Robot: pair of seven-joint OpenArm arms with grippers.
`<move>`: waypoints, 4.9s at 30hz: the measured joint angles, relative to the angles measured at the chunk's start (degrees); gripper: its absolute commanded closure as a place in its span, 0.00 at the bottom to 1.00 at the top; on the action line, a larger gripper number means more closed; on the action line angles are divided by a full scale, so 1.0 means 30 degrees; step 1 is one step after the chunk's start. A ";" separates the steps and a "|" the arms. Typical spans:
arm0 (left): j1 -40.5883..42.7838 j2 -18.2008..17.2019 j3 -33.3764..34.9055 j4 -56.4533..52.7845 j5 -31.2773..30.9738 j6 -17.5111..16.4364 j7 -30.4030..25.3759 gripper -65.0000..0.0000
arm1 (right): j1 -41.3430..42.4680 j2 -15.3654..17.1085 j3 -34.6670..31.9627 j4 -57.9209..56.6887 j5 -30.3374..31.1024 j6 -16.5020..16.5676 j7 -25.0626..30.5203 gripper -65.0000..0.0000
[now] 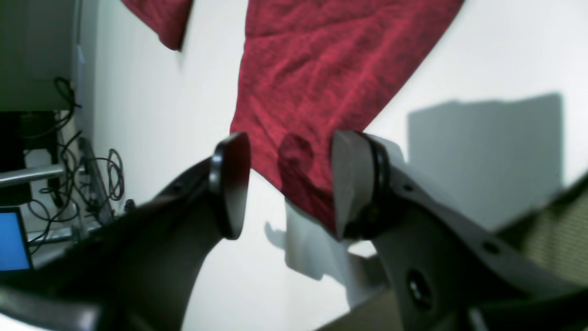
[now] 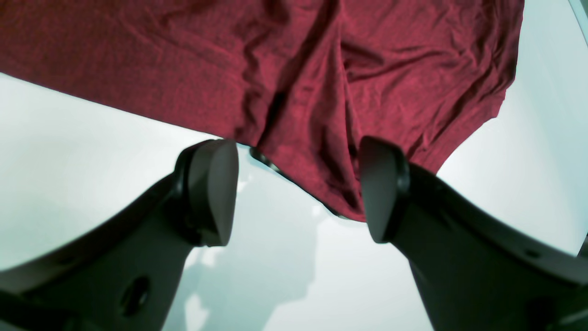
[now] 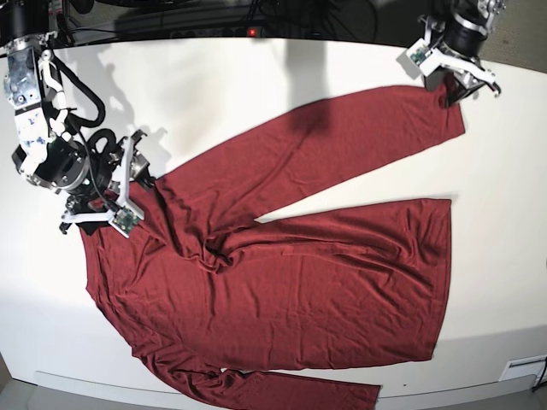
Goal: Fold the T-shirt properly
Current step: 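Lift the sleeve cuff with the left gripper and pull it away from the body, then reposition the right gripper on the shoulder edge of the shirt, then fold the shirt body over with both grippers, left gripper lowering to the side edge, then slide the right gripper along the folded side edge toward the hem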
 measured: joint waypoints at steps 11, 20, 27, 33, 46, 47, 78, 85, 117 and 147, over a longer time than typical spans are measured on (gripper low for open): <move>-0.0036 0.0051 0.0000 -0.0481 -0.0969 -0.0758 -0.0233 1.00 | 0.0000 0.0000 0.0000 -0.0007 0.1530 -0.0015 0.0058 0.38; -0.0022 0.0051 0.0000 0.0087 -0.1042 -0.0962 0.0670 1.00 | 0.0000 -0.2433 0.0007 -0.2973 0.1479 -0.0058 0.0729 0.38; -0.0015 0.0044 0.0000 0.0328 -0.1115 -0.1137 0.0976 1.00 | 0.0015 -0.3213 0.0007 -0.5180 -0.1304 -0.0073 0.4218 0.38; 0.0007 0.0044 -0.0007 0.0335 -0.1115 -0.1144 0.0984 1.00 | 0.0911 -0.3417 0.0029 -0.7752 -0.1545 -0.0306 0.5384 0.38; 0.0036 -0.0379 0.0000 0.0335 -0.1173 -0.1268 0.0809 1.00 | 0.2200 -0.5013 0.0117 -1.0375 -0.1086 -0.0364 0.4692 0.56; 0.0036 -0.0379 0.0000 0.0335 -0.1173 -0.1268 0.0809 1.00 | 0.2047 -0.4860 0.0117 -1.0338 -0.1071 -0.0364 0.4626 0.58; -0.4262 -0.0437 0.0109 0.3774 -0.1698 -0.1683 0.3876 1.00 | 0.1683 -0.3796 0.0124 -0.5727 0.0408 -0.0430 0.1464 1.00; -0.5654 -0.1013 0.0124 0.4204 -0.1851 -0.1698 0.4634 1.00 | 0.1676 -0.3796 0.0335 -0.4765 0.0466 -0.0874 0.1333 1.00; -1.1621 -0.0998 0.0146 0.1173 -0.7249 -0.1712 0.3781 1.00 | 0.7570 -0.5217 0.5005 -0.9777 0.2288 -0.0801 0.0976 1.00; -1.4112 -0.0634 0.0168 -0.3213 -0.8692 -0.1785 0.2076 1.00 | 1.3967 -0.5173 0.0488 -1.9700 -0.0780 -0.0947 0.3643 1.00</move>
